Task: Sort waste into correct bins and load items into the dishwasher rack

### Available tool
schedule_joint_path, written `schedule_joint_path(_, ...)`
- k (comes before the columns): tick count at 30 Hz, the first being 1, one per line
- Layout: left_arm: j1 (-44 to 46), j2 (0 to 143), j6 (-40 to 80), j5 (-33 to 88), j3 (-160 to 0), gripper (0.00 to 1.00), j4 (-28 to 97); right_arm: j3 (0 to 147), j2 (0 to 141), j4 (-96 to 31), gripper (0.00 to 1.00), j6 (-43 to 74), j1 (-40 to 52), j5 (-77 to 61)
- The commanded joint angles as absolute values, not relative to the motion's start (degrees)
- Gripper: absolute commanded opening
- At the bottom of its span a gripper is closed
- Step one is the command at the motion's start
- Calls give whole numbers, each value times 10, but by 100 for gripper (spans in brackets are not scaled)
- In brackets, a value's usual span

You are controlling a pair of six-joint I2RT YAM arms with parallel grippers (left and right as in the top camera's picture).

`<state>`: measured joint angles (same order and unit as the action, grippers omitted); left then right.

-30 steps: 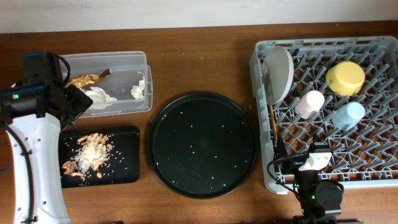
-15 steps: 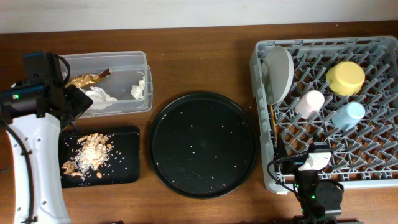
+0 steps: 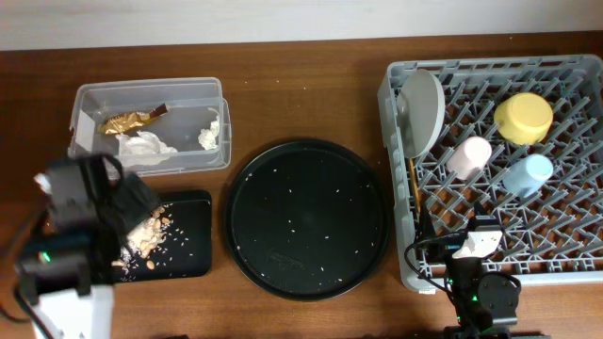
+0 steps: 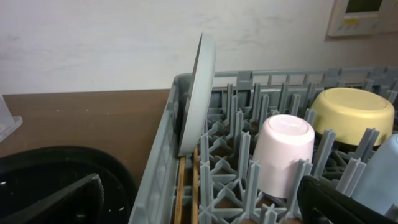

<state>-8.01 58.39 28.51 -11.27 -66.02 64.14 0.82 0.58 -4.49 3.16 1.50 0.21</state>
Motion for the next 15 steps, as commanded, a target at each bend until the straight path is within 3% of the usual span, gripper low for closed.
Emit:
schedule_joint_path(1,-58,468,189,-39,-489,99,498,3,2,-46,98,32,18,7)
schedule_joint_path(5,-25,345,140,53,-302,100,288,3,2,-46,98,32,18,7)
schedule_joint_path(15,-15,207,140,92,-83,99,56,3,2,-46,98,32,18,7)
